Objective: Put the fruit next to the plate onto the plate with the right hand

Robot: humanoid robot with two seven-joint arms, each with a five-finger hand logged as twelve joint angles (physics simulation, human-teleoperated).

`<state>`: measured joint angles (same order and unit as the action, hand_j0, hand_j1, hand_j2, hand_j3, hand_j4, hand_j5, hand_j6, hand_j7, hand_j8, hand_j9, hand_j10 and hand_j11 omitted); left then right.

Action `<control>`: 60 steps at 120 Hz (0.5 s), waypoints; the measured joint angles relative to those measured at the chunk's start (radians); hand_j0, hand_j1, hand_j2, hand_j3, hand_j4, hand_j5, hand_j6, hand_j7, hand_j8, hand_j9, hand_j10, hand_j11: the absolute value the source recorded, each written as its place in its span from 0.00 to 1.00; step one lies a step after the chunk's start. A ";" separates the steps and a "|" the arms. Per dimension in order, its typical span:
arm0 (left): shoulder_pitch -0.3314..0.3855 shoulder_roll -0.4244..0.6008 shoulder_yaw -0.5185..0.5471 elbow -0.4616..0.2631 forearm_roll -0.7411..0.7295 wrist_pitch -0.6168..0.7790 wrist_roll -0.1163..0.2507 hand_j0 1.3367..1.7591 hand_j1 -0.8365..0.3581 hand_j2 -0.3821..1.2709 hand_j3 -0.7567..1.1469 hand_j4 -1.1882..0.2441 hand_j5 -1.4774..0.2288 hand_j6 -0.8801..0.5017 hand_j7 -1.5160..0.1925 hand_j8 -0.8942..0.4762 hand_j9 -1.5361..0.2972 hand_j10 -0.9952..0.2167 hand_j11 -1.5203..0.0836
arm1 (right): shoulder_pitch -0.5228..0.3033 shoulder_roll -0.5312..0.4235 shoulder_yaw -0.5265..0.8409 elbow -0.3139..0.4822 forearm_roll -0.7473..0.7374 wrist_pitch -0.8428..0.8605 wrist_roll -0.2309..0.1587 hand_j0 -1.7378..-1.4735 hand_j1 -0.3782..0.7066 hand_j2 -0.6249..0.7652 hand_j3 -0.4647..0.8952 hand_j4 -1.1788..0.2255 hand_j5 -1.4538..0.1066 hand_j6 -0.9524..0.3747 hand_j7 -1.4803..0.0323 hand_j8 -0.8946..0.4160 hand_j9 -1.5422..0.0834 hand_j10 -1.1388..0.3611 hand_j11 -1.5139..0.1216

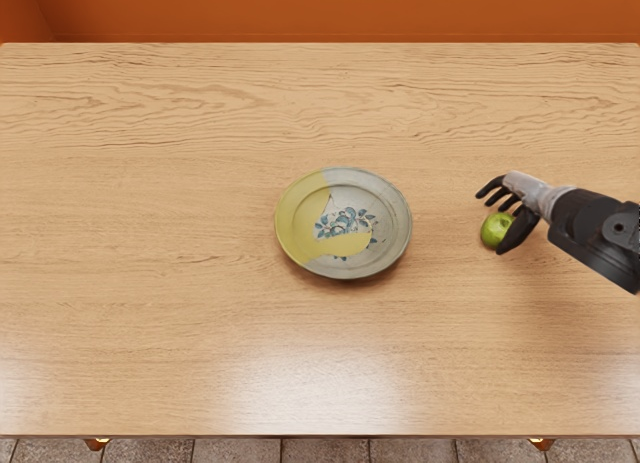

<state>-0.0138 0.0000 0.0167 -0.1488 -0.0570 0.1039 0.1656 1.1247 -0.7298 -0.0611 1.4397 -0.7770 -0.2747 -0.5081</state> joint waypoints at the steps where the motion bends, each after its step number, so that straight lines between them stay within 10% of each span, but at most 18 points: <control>1: 0.000 0.000 0.000 0.000 0.000 0.000 0.000 0.76 0.99 0.23 0.40 0.83 0.86 0.63 0.88 0.65 0.83 0.82 0.94 | 0.000 0.000 0.000 0.000 0.000 0.000 0.000 0.30 0.41 0.40 0.34 0.59 0.64 0.45 0.68 0.41 0.67 0.52 0.65; 60: 0.000 0.000 0.000 0.000 0.000 0.000 0.000 0.76 0.99 0.23 0.40 0.83 0.86 0.63 0.88 0.65 0.83 0.82 0.94 | -0.003 0.001 0.001 0.001 0.000 0.010 0.003 0.30 0.54 0.43 0.34 0.50 0.53 0.35 0.57 0.34 0.56 0.44 0.54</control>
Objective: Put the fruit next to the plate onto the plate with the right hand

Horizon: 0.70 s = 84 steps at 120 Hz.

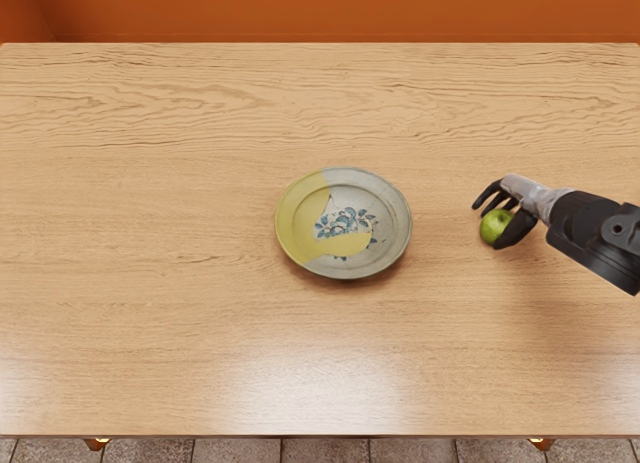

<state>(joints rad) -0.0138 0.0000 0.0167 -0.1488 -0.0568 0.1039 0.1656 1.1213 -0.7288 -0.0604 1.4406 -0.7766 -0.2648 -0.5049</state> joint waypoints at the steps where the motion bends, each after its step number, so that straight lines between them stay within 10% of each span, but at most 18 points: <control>1: 0.000 0.000 0.000 0.000 0.000 0.000 0.000 0.76 0.99 0.23 0.40 0.83 0.86 0.63 0.88 0.65 0.83 0.82 0.94 | 0.000 0.000 0.000 0.000 0.000 0.000 0.000 0.30 0.54 0.43 0.34 0.50 0.53 0.35 0.56 0.34 0.56 0.44 0.54; 84: 0.000 0.000 0.000 0.000 0.000 0.000 0.000 0.76 0.99 0.23 0.40 0.83 0.86 0.63 0.88 0.65 0.83 0.82 0.94 | 0.013 -0.046 0.107 0.001 0.009 0.138 -0.004 0.30 0.55 0.45 0.34 0.49 0.52 0.34 0.55 0.34 0.55 0.43 0.53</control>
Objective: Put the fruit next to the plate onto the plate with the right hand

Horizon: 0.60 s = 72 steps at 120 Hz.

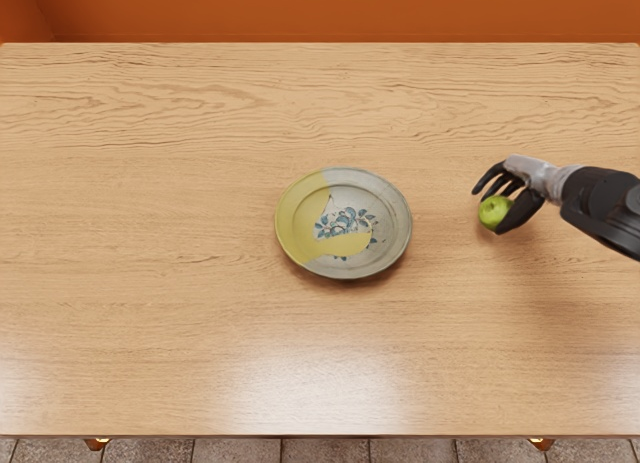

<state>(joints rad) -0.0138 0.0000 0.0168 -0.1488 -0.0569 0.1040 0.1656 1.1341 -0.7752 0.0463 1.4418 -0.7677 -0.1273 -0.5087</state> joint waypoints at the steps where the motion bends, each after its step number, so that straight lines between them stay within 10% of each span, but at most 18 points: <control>1: 0.000 0.000 0.000 0.000 0.000 0.000 0.000 0.76 0.99 0.23 0.40 0.83 0.86 0.63 0.88 0.65 0.83 0.82 0.94 | 0.000 0.000 0.001 0.000 0.000 0.002 0.000 0.30 0.55 0.45 0.34 0.49 0.52 0.34 0.55 0.34 0.55 0.43 0.53; 72: 0.000 0.000 0.000 0.000 0.000 0.000 0.000 0.76 0.99 0.23 0.40 0.83 0.86 0.63 0.88 0.65 0.83 0.82 0.94 | 0.001 -0.001 0.113 0.023 0.003 0.095 -0.021 0.30 0.54 0.46 0.34 0.48 0.51 0.34 0.55 0.34 0.55 0.43 0.53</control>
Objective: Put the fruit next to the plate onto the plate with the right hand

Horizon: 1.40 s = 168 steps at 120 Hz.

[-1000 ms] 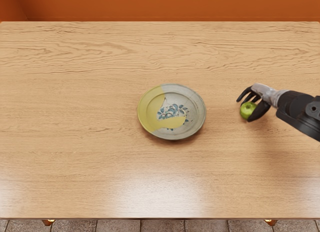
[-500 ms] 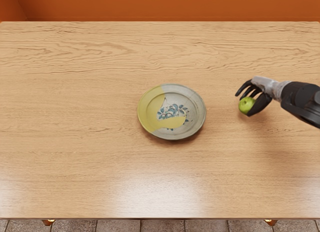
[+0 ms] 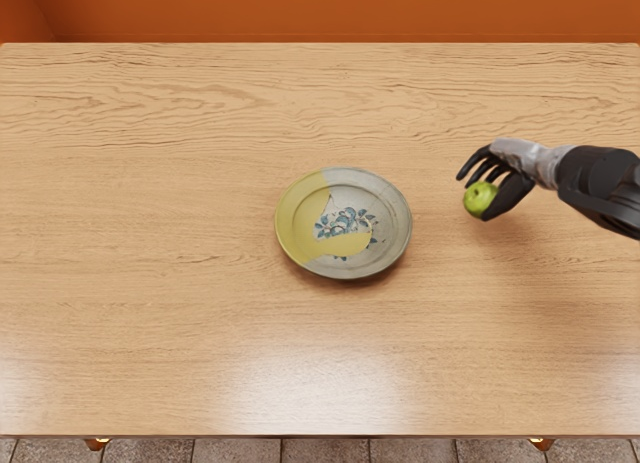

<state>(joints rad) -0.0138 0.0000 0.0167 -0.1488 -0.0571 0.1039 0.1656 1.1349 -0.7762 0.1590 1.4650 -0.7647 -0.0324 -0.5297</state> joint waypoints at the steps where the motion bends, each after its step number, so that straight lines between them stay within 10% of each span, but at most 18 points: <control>1: 0.000 0.000 0.000 0.000 0.000 0.000 0.000 0.76 0.99 0.23 0.40 0.83 0.86 0.63 0.88 0.65 0.83 0.82 0.94 | 0.000 0.000 0.001 0.000 0.000 0.001 -0.001 0.30 0.54 0.46 0.34 0.48 0.51 0.34 0.55 0.34 0.55 0.43 0.53; 168: 0.000 0.000 0.000 0.000 0.000 0.000 0.000 0.76 0.99 0.23 0.40 0.83 0.86 0.63 0.88 0.65 0.83 0.82 0.94 | 0.016 0.155 0.100 0.027 0.000 0.007 -0.081 0.30 0.54 0.48 0.34 0.48 0.51 0.34 0.54 0.33 0.54 0.42 0.52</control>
<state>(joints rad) -0.0138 0.0000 0.0168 -0.1488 -0.0571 0.1038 0.1656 1.1505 -0.6208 0.2587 1.4917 -0.7648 -0.0250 -0.6108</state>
